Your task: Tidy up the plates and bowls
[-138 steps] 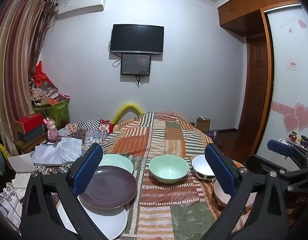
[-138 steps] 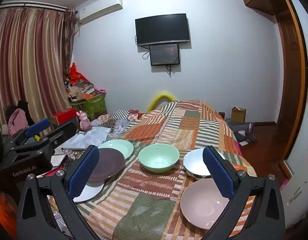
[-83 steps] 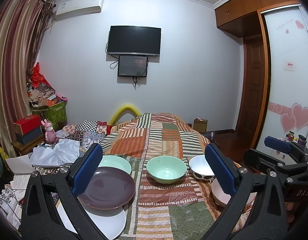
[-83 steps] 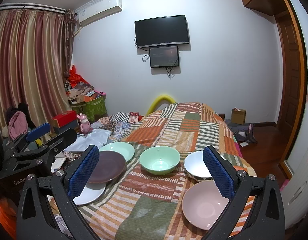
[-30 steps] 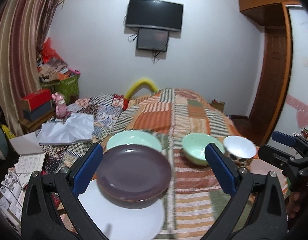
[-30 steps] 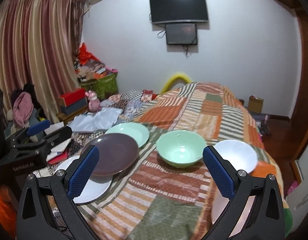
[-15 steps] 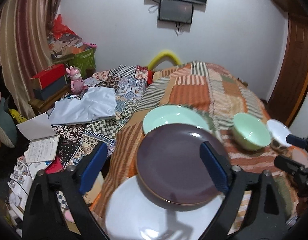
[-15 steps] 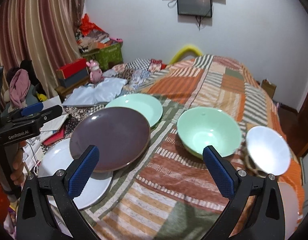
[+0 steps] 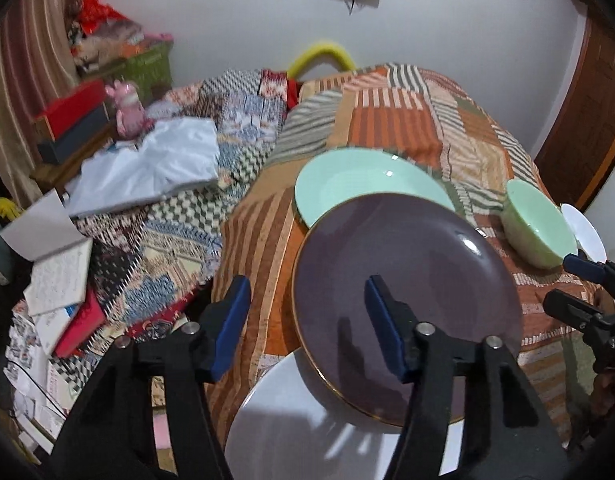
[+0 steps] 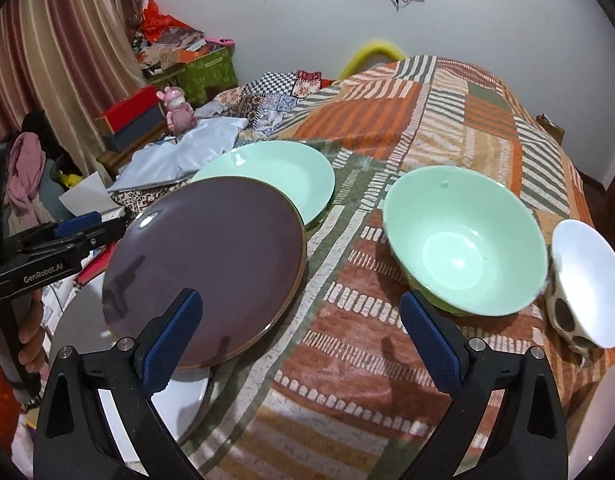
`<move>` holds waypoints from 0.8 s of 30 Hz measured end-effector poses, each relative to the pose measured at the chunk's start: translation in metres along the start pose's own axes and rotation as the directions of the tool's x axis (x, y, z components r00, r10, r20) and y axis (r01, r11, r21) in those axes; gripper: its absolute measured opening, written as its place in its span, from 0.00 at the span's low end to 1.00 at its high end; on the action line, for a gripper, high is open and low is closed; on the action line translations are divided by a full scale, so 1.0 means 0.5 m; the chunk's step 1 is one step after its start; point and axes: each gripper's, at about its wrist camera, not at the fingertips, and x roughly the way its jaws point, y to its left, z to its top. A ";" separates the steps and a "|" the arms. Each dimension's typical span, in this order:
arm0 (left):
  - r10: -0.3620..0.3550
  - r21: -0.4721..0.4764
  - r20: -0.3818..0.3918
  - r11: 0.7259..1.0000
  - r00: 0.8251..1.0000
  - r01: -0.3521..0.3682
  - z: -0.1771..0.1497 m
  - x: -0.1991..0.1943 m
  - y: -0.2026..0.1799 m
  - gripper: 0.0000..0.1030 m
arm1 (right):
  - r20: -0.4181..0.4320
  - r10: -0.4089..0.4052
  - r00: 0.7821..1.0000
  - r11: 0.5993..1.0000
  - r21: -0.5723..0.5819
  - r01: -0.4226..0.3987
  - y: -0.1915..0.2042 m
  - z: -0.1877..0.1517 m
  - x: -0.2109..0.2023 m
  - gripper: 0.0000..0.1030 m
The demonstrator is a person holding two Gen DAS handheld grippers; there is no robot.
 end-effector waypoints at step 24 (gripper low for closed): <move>-0.122 -0.043 -0.147 0.992 0.981 0.117 0.014 0.070 0.021 0.26 | -0.136 0.111 0.984 0.994 0.037 -0.107 0.016 0.013 0.093 0.34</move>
